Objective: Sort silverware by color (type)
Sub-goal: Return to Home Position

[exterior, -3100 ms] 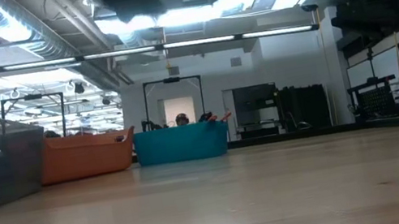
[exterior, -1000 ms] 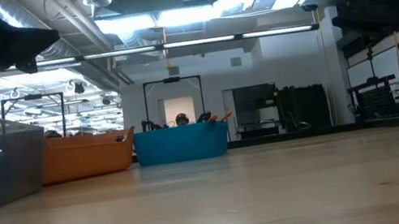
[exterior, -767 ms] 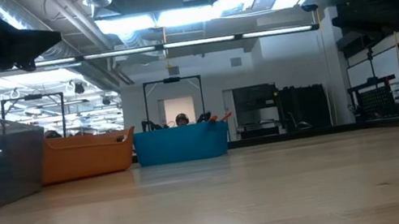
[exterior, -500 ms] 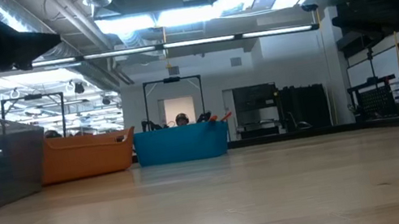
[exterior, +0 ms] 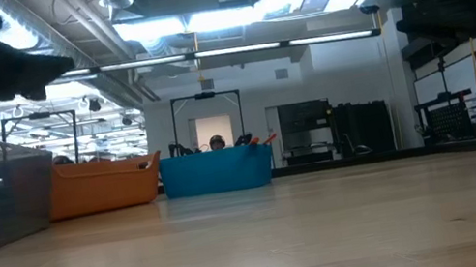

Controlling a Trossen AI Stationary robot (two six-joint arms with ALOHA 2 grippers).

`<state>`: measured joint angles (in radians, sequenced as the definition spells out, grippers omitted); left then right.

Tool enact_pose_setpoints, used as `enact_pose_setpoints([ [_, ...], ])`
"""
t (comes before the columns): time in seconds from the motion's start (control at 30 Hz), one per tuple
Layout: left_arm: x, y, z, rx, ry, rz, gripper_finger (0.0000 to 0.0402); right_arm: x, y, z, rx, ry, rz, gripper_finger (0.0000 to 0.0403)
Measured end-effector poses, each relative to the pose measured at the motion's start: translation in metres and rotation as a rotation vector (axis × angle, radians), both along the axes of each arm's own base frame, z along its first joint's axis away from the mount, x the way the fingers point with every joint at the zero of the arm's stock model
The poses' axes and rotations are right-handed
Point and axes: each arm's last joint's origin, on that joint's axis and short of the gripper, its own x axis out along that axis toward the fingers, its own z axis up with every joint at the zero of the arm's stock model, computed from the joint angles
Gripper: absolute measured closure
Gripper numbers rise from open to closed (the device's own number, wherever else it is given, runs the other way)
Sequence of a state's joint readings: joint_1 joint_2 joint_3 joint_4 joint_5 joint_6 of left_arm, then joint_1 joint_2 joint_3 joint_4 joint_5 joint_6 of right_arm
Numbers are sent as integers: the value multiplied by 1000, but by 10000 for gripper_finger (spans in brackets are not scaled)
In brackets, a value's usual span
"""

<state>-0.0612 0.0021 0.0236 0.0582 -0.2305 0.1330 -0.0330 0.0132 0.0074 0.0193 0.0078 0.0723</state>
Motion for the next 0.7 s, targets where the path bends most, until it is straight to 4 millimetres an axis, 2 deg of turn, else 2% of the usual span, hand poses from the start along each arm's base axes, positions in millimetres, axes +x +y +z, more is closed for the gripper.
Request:
enact_pose_setpoints([
  [0.4, 1, 6, -6, -20, 18, 71, 401, 0, 0, 0, 0, 0, 0, 311],
  [0.7, 1, 10, -8, -66, 31, 33, 402, 0, 0, 0, 0, 0, 0, 311],
])
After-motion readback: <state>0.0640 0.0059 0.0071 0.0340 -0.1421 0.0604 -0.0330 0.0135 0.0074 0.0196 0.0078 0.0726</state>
